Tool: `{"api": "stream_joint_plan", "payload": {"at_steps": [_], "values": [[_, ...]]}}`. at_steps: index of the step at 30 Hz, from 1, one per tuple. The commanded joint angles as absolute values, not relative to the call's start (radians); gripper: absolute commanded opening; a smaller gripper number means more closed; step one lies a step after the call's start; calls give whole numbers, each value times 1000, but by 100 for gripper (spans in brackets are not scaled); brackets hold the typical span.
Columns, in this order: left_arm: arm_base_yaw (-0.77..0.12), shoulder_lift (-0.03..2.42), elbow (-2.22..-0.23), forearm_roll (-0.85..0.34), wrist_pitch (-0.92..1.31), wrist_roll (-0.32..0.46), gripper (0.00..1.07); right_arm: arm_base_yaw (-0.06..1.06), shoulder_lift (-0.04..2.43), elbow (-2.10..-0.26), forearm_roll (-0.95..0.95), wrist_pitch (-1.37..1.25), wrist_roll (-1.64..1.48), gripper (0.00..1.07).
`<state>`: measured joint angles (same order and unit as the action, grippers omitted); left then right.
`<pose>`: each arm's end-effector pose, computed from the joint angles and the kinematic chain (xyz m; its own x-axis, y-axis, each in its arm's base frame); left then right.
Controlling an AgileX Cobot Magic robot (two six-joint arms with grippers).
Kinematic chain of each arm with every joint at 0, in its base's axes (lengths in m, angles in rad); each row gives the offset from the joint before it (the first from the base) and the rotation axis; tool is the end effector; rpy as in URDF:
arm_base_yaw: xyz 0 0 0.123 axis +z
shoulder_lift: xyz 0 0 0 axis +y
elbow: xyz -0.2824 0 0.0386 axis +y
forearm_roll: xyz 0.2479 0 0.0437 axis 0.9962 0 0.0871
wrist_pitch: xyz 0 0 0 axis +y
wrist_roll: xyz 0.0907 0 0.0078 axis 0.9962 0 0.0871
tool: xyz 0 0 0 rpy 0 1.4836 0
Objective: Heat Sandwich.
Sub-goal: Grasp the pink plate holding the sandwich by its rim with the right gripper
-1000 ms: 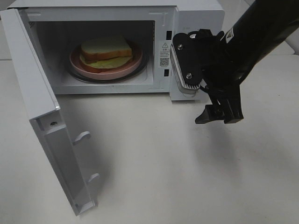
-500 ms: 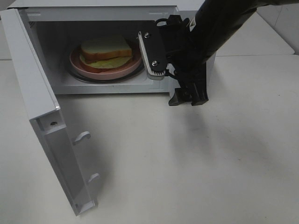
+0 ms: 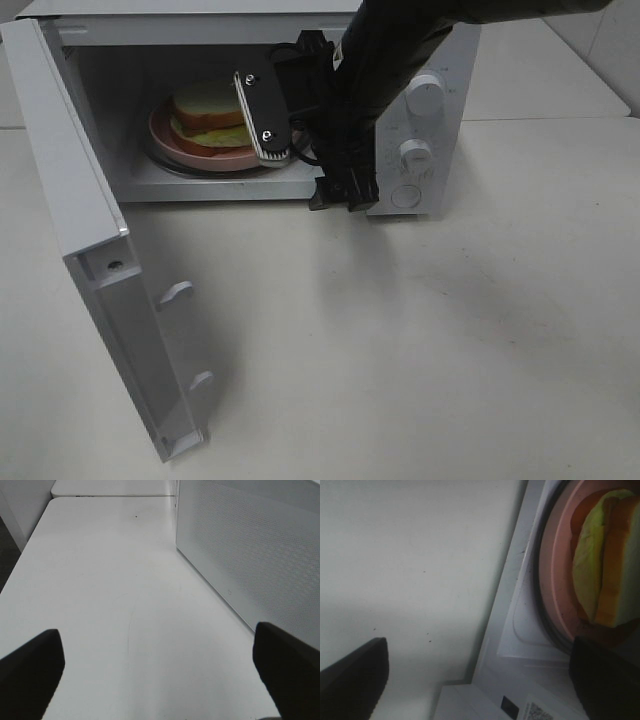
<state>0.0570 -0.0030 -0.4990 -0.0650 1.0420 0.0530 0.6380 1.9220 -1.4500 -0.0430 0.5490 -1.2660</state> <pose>-0.0042 -0.0054 0.2785 -0.4360 -0.0047 -0.8999 0.0023 1.0000 -0.0063 0.3451 0.2533 0.2279 0.3928 -0.9089 -0.1403 -0.7774 -0.2467 -0.5786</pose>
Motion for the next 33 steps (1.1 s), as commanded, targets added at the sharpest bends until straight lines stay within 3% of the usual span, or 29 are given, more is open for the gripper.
{"api": "stream_joint_plan", "payload": {"at_steps": [1,33], "values": [[50,-25,-495,-68,1036,57,97,641,1970,-1503,-53,527,-1263,92],[50,-25,-495,-68,1036,57,97,662,2377,-1968,-120,590,-1175,87]]}}
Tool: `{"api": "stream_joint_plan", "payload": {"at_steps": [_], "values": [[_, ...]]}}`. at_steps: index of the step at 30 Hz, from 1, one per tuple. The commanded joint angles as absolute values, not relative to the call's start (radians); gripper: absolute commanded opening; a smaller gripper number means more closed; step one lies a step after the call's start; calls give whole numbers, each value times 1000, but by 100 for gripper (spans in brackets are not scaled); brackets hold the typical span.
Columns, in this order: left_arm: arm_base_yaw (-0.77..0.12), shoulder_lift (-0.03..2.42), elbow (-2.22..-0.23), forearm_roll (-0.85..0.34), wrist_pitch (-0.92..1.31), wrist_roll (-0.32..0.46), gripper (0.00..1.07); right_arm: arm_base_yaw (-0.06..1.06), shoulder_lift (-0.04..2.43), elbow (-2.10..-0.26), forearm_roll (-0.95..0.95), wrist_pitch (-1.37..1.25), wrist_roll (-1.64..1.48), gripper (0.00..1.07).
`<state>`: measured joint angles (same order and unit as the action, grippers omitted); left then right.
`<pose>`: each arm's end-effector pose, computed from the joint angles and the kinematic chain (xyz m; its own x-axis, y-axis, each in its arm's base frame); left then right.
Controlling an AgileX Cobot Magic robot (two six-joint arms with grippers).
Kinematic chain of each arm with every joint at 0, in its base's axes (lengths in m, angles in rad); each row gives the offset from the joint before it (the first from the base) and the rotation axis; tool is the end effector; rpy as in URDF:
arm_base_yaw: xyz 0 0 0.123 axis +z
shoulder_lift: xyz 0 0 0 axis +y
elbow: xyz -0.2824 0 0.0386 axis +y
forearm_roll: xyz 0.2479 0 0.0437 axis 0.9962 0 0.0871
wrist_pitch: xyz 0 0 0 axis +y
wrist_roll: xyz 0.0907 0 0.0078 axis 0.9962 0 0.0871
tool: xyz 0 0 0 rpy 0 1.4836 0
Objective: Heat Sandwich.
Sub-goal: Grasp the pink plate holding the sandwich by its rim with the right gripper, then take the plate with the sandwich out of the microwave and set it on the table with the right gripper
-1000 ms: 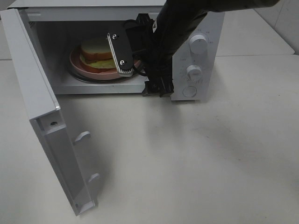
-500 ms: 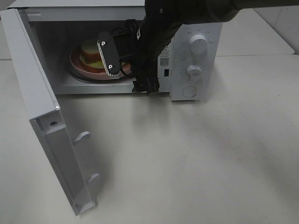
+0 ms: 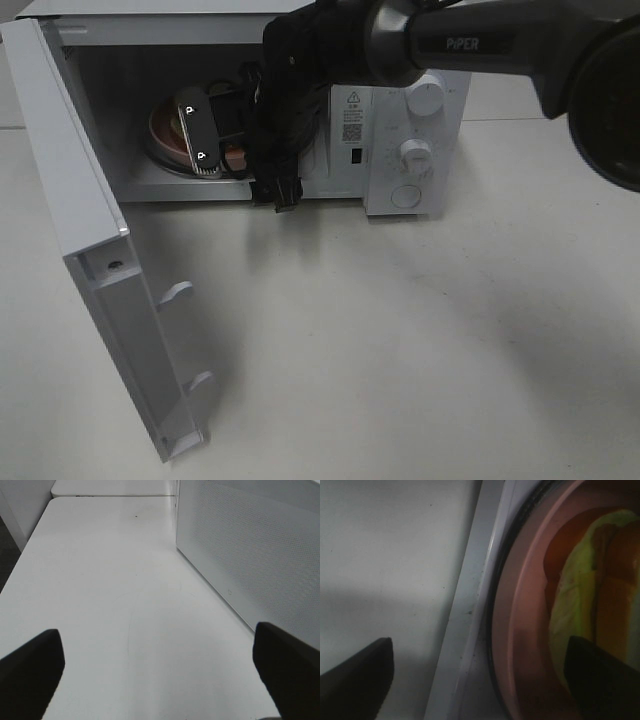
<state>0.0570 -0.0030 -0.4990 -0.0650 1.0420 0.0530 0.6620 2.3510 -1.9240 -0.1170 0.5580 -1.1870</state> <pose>-0.0042 -0.0054 0.2785 -0.4360 -0.0047 -0.8999 0.0023 1.0000 -0.0063 0.4188 0.3192 0.1627 0.3869 -0.9130 -0.1293 -0.7541 -0.2326 -0.6141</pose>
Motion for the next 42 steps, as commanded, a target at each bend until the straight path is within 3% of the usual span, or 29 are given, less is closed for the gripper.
{"api": "stream_joint_plan", "payload": {"at_steps": [1,9,14,16,17,18,19,20,21,22,23,42], "values": [[50,-25,-495,-68,1036,57,97,662,2397,-1991,-119,591,-1168,87],[50,-25,-495,-68,1036,57,97,662,2443,-2031,-115,601,-1152,85],[50,-25,-495,-68,1036,57,97,662,2452,-2031,-94,612,-1152,75],[50,-25,-495,-68,1036,57,97,662,2452,-2031,-91,613,-1152,60],[50,-25,-495,-68,1036,57,97,662,2452,-2031,-91,613,-1152,60],[50,-25,-495,-68,1036,57,97,662,2452,-2031,-92,615,-1152,51],[50,-25,-495,-68,1036,57,97,662,2452,-2031,-92,625,-1152,31],[50,-25,-495,-68,1036,57,97,662,2452,-2031,-92,632,-1152,19],[50,-25,-495,-68,1036,57,97,662,2452,-2031,-92,636,-1152,11],[50,-25,-495,-68,1036,57,97,662,2452,-2031,-92,636,-1152,11],[50,-25,-495,-68,1036,57,97,662,2452,-2031,-91,636,-1152,0],[50,-25,-495,-68,1036,57,97,662,2443,-2029,-88,671,-1169,0]]}}
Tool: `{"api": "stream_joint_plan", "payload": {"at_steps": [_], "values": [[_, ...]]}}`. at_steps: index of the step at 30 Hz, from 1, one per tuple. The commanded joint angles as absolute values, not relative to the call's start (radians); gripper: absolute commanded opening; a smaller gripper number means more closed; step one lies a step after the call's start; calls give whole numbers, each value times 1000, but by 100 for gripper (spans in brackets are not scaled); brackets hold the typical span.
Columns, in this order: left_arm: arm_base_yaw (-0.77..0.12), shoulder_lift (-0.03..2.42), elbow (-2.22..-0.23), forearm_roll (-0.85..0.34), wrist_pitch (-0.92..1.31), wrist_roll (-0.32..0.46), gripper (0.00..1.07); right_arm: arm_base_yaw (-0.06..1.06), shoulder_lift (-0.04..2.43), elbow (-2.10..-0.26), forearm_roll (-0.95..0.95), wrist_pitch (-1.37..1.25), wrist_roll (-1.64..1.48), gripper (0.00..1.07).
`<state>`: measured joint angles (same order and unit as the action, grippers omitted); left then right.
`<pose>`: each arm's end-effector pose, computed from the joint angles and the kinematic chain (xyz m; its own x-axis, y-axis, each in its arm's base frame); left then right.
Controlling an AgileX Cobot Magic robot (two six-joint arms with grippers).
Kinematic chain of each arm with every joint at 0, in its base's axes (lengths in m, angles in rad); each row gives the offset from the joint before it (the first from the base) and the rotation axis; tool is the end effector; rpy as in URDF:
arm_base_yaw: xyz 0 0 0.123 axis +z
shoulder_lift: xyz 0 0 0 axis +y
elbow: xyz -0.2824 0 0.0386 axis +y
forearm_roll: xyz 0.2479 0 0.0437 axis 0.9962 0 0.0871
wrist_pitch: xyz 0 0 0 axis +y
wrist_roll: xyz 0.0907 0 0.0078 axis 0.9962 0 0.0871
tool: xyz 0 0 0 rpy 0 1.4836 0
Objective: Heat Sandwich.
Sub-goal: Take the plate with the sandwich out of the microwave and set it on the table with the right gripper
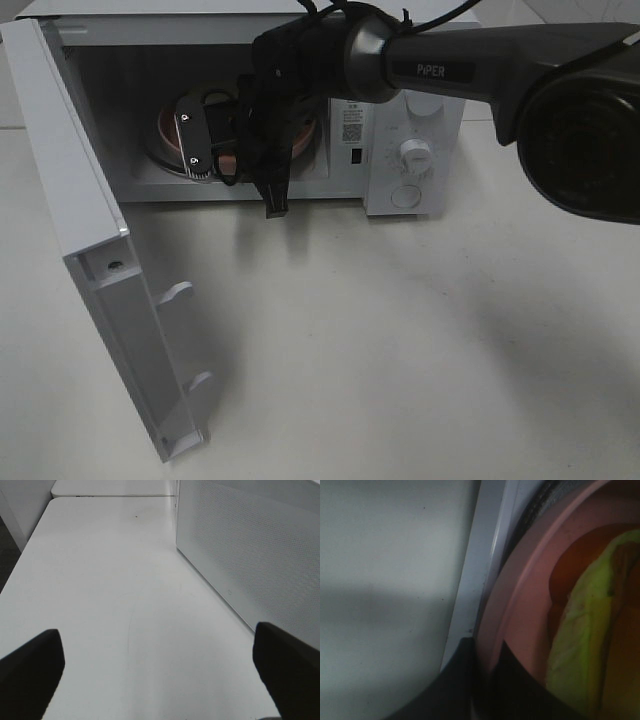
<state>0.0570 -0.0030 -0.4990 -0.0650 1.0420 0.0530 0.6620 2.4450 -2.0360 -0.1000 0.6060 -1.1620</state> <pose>-0.0042 -0.0054 0.2785 -0.4360 -0.0047 -0.8999 0.0023 1.0000 -0.0063 0.4297 0.3283 0.1434 0.3536 -0.9233 -0.1499 -0.7850 -0.2058 -0.5843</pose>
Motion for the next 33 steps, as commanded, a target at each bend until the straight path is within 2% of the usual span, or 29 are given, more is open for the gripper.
{"api": "stream_joint_plan", "payload": {"at_steps": [1,5,14,33], "values": [[50,-25,-495,-68,1036,57,97,663,2434,-2024,-88,672,-1182,0],[50,-25,-495,-68,1036,57,97,663,2410,-1999,-88,661,-1190,0],[50,-25,-495,-68,1036,57,97,664,2268,-1771,-89,502,-1289,0],[50,-25,-495,-68,1036,57,97,672,2062,-1487,-93,392,-1380,0]]}}
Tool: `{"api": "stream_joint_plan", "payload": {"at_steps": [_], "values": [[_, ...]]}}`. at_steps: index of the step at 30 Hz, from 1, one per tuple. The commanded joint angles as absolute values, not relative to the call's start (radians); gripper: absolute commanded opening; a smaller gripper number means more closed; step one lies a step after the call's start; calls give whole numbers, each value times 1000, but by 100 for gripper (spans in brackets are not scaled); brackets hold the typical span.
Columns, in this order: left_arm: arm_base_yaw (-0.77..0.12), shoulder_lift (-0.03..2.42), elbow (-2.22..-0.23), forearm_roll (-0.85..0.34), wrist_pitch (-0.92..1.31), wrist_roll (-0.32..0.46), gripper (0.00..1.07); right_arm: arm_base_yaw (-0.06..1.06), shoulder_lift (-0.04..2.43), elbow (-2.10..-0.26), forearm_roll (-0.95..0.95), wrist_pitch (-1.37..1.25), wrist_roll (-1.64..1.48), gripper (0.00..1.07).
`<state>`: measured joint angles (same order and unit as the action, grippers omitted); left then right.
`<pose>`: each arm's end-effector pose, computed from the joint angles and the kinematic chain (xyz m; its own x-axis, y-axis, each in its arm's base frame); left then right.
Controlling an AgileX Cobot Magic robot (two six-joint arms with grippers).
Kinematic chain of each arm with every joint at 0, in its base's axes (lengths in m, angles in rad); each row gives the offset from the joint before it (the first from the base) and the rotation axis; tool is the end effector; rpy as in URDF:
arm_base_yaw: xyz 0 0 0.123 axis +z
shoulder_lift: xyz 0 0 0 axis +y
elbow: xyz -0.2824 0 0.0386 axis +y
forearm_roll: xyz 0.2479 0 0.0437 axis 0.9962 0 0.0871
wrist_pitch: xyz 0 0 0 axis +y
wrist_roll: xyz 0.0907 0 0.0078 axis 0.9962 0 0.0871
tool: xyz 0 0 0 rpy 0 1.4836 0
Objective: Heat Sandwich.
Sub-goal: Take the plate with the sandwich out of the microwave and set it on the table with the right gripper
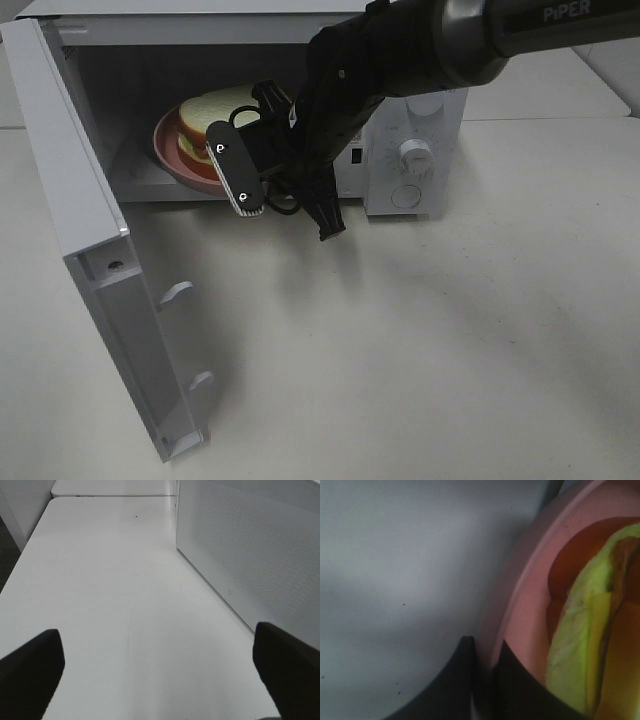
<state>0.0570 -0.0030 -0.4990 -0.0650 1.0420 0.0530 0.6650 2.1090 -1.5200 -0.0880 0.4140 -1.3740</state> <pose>-0.0042 -0.0054 0.2785 -0.4360 -0.0047 -0.8999 0.0023 1.0000 -0.0063 0.3669 0.2836 0.1722 0.5234 -0.8510 -0.0429 -0.6887 -0.3928 -0.6094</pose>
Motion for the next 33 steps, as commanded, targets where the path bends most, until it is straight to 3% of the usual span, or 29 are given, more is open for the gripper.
{"api": "stream_joint_plan", "payload": {"at_steps": [1,33], "values": [[50,-25,-495,-68,1036,57,97,676,2050,-1471,-93,385,-1384,0],[50,-25,-495,-68,1036,57,97,700,1689,-1004,-89,273,-1389,0]]}}
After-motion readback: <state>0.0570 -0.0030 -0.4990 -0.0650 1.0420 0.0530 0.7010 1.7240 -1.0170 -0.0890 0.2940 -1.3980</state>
